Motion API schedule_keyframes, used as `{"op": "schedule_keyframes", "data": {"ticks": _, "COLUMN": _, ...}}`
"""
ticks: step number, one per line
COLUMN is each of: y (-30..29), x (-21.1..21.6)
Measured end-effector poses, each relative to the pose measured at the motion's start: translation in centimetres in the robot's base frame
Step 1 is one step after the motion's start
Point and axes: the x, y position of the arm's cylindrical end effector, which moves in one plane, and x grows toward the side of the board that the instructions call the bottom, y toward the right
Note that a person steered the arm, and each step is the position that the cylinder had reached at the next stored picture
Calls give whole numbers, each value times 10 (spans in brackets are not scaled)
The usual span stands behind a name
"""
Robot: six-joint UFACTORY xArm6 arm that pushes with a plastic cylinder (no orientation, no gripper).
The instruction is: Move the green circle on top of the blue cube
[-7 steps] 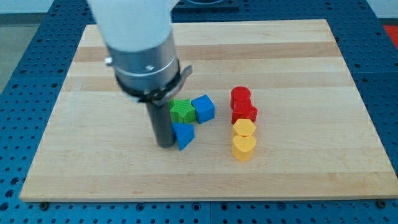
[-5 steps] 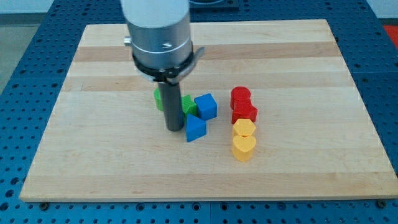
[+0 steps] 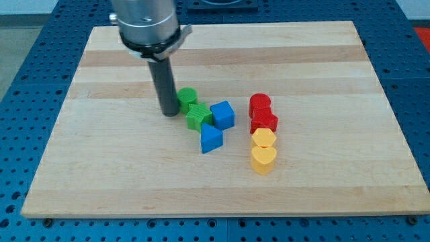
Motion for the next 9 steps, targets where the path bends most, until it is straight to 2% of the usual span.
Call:
{"op": "schedule_keyframes", "data": {"ticks": 1, "y": 3, "x": -1}}
{"op": "schedule_keyframes", "data": {"ticks": 3, "y": -27, "x": -67}}
{"op": "schedule_keyframes", "data": {"ticks": 7, "y": 29, "x": -23}}
{"op": "schedule_keyframes", "data": {"ticks": 8, "y": 32, "x": -23}}
{"op": "schedule_keyframes", "data": {"ticks": 9, "y": 32, "x": -49}}
